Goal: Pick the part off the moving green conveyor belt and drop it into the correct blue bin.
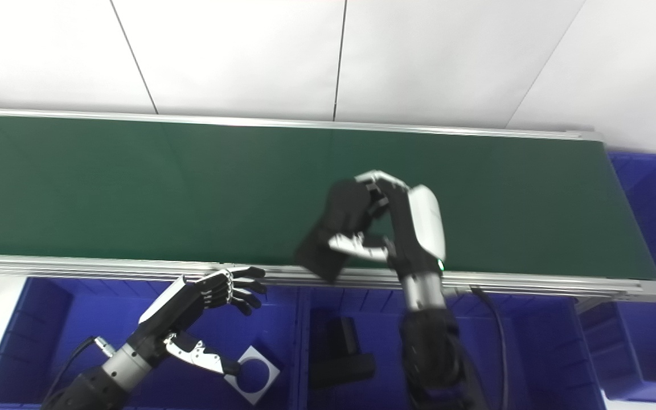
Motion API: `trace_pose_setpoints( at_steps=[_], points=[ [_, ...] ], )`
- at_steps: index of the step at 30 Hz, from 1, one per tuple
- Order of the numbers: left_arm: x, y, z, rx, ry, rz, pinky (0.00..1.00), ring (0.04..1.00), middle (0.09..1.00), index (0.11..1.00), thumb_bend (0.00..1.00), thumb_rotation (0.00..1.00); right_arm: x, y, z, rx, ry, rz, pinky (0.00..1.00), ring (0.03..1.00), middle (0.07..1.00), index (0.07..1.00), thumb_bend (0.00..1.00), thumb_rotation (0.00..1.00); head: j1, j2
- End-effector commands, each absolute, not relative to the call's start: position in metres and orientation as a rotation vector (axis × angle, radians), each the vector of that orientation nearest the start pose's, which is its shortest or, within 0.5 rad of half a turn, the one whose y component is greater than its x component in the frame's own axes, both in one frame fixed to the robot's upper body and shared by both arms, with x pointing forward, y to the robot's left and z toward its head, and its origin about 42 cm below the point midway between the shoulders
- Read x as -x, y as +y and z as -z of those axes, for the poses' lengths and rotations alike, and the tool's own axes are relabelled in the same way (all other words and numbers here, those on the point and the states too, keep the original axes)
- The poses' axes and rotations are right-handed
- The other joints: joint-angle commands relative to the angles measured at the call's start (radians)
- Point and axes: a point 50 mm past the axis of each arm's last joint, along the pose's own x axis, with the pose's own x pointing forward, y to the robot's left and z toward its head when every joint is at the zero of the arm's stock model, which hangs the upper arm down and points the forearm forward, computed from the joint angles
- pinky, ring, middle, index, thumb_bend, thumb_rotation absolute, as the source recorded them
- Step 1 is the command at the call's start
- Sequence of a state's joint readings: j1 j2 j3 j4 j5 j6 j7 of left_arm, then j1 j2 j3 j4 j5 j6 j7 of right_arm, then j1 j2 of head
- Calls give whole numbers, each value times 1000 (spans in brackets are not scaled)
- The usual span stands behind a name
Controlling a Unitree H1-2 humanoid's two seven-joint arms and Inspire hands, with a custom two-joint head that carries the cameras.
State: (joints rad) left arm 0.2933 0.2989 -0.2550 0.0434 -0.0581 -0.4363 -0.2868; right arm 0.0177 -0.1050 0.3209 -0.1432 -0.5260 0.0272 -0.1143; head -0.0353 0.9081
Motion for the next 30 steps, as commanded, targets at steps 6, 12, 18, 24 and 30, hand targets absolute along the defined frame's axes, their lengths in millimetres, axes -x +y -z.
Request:
trace_pose_setpoints(
  at_steps=[6, 12, 18, 24, 30],
  points=[
    [-164, 246, -58, -171, -114, 540, 589, 670, 761, 831, 924, 226, -232, -182, -119, 560, -234, -244, 397, 459, 468, 529, 512, 0, -18, 38],
    [-167, 254, -60, -186, -111, 565, 579, 669, 775, 844, 930, 237, -211, -213, -107, 633, -174, -317, 409, 463, 460, 538, 510, 0, -25, 55],
    [-166, 259, -62, -209, -114, 574, 585, 679, 783, 837, 949, 235, -199, -239, -100, 670, -95, -387, 414, 470, 457, 539, 509, 0, -31, 65],
    [-162, 267, -64, -267, -99, 595, 599, 686, 794, 843, 966, 230, -198, -255, -98, 787, -19, -448, 411, 465, 453, 544, 509, 0, -43, 67],
    [-161, 268, -62, -292, -88, 614, 606, 693, 791, 843, 963, 235, -197, -261, -96, 880, 83, -458, 437, 487, 454, 544, 510, 0, -45, 64]
  ],
)
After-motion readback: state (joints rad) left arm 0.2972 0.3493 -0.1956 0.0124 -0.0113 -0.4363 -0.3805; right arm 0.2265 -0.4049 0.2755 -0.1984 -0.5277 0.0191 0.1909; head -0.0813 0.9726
